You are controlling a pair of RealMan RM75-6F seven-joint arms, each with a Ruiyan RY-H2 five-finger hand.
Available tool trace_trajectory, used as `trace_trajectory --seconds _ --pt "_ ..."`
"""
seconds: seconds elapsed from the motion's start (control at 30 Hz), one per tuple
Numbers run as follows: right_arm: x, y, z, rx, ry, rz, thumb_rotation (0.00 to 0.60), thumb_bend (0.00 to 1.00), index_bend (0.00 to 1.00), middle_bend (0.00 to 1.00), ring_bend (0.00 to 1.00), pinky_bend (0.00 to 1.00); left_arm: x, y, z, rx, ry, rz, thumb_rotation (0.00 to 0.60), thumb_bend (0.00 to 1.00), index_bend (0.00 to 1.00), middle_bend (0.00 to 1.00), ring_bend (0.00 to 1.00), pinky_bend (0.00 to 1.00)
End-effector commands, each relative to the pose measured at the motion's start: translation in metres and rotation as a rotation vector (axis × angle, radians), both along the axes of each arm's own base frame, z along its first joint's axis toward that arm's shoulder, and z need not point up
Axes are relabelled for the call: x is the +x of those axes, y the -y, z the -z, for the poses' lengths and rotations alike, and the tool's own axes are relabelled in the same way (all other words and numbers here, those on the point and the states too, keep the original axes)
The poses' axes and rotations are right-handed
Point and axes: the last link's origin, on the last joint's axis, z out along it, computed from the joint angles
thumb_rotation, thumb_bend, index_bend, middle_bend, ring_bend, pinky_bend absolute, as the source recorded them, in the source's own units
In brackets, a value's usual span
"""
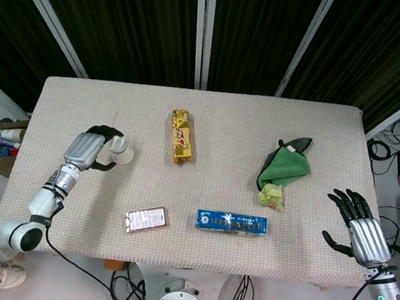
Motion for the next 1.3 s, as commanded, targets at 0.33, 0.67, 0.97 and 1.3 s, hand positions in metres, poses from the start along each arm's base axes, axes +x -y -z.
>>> trace_trajectory --seconds 0.33,0.67,0.97,1.3 --pt "0.0 0.003 -0.001 -0.003 -0.001 -0.002 0.6 0.21 0.15 0.12 0.0 0.08 0.014 -0.027 0.011 -0.04 -0.044 -0.04 0.6 0.24 0.21 0.17 0.12 0.15" --pt "-0.006 0.002 -0.001 -0.002 0.002 0.022 0.6 0.21 0.15 0.12 0.0 0.08 0.013 -0.044 0.022 -0.06 -0.15 -0.091 0.6 0.25 0.29 0.2 0.16 0.29" --pt "-0.008 0.003 0.001 0.001 0.005 0.027 0.6 0.21 0.15 0.12 0.0 0.08 0.011 -0.048 0.024 -0.039 -0.061 -0.164 0.6 0.4 0.51 0.49 0.5 0.75" --pt "-0.009 0.0 -0.001 -0.006 0.007 0.03 0.6 0.21 0.15 0.12 0.0 0.08 0.01 -0.03 0.025 0.011 0.565 -0.313 0.6 0.4 0.52 0.5 0.52 0.72"
